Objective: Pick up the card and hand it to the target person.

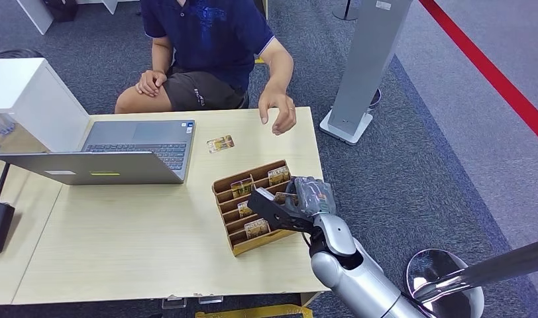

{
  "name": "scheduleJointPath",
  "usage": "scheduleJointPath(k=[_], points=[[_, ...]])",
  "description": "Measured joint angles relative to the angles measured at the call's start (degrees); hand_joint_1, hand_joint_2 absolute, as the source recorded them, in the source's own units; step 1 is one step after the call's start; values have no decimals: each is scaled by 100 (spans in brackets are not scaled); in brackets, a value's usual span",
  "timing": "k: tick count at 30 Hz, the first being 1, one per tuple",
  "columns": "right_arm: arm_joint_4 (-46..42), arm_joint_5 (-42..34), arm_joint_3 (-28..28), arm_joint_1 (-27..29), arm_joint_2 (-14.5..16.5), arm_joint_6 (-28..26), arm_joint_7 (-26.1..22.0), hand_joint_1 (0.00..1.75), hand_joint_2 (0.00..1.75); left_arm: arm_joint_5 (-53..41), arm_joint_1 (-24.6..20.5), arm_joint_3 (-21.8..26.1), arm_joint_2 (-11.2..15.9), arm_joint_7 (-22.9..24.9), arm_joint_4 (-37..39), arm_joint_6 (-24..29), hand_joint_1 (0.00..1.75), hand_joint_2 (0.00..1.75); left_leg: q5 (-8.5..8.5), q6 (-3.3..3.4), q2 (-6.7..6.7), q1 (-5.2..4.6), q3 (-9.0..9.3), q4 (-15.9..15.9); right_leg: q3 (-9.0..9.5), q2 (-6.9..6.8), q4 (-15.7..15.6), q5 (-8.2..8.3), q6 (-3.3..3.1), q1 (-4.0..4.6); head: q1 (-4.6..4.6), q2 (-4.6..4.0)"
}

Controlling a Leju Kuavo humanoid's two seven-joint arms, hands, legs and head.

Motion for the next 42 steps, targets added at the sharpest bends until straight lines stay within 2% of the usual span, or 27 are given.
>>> scheduleJointPath(k=[10, 18, 28, 34, 42], points=[[-198, -73, -5, 15, -36, -45, -38, 141, 175, 83, 3, 0, 0, -7, 0, 87, 0, 0, 0, 0, 0, 0, -1, 0, -1, 0, 0, 0, 0, 0, 1, 0], [-915, -78, -84, -21, -144, -41, -18, 141, 175, 102, 8, 0, 0, -27, 0, 87, 0, 0, 0, 0, 0, 0, -1, 0, -1, 0, 0, 0, 0, 0, 0, 0], [-1776, -219, -196, -538, -309, -36, -1, 141, 175, 50, 14, 0, 0, -85, 0, 90, 0, 0, 0, 0, 0, 0, -3, 0, 0, 1, 0, 0, 0, 0, 2, 0], [-1345, -352, -175, -1200, -264, -230, -287, 141, 175, -56, 6, 0, 0, -171, 0, 43, 0, 0, 1, 0, 0, 0, -4, 0, 1, 0, 1, 0, 0, 0, -1, 0], [-308, -404, -76, -1786, 48, -469, -562, 141, 175, -51, -2, 0, 1, -182, 0, 37, 0, 0, 2, -1, -3, 0, -7, 0, 0, -4, 3, 0, 0, 0, 1, 0]])
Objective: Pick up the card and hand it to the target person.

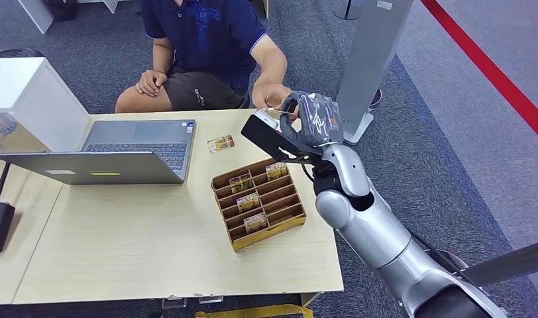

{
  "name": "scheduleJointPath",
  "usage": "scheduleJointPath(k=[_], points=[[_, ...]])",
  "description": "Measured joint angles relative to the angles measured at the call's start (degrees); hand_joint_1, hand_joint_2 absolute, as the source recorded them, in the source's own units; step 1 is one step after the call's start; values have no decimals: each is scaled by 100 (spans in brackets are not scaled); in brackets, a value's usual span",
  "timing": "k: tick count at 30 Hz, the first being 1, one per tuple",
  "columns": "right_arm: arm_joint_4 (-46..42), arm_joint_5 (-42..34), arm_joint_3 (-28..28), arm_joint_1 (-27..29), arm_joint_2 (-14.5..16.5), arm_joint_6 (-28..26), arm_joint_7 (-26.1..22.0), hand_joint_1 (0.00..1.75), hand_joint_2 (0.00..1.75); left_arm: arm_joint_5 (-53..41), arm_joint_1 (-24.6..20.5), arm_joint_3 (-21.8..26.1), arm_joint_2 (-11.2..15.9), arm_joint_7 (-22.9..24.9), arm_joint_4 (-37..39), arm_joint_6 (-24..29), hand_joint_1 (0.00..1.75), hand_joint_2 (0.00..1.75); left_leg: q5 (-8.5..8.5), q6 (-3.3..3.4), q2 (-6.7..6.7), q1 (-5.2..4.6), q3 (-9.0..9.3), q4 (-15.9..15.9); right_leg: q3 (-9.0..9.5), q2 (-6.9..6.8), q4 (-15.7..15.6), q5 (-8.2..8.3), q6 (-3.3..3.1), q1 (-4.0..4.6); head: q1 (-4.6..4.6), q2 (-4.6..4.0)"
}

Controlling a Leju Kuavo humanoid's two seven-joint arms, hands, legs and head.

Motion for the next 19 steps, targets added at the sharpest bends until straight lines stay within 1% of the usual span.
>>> scheduleJointPath(k=[3, 7, 12, 19], points=[[296, -4, 47, -87, 107, -45, -29, 141, 175, 35, -1, 0, 5, 23, 0, 0, 0, 0, 0, 0, 0, 0, -1, 0, -1, 0, 0, 0, 0, 0, -1, 0], [670, -37, 110, -188, 216, -137, -83, 0, 175, 69, 0, 0, 16, 62, 0, -7, 0, 0, 0, 0, 0, 0, 0, 0, -1, 1, 0, 0, 0, 0, 2, 0], [973, -98, 159, -219, 291, -198, -136, 0, 175, 20, 4, -2, 24, 126, 0, -56, 0, 0, 0, 0, 0, 0, 0, 0, -1, 0, 0, 0, 0, 0, 1, 0], [1169, -170, 229, -237, 327, -268, -159, 0, 175, 125, 6, 0, 24, 128, 0, 13, 0, 0, 0, 0, 1, 0, 0, 0, -4, 1, 0, 0, 0, 0, 0, 0]])
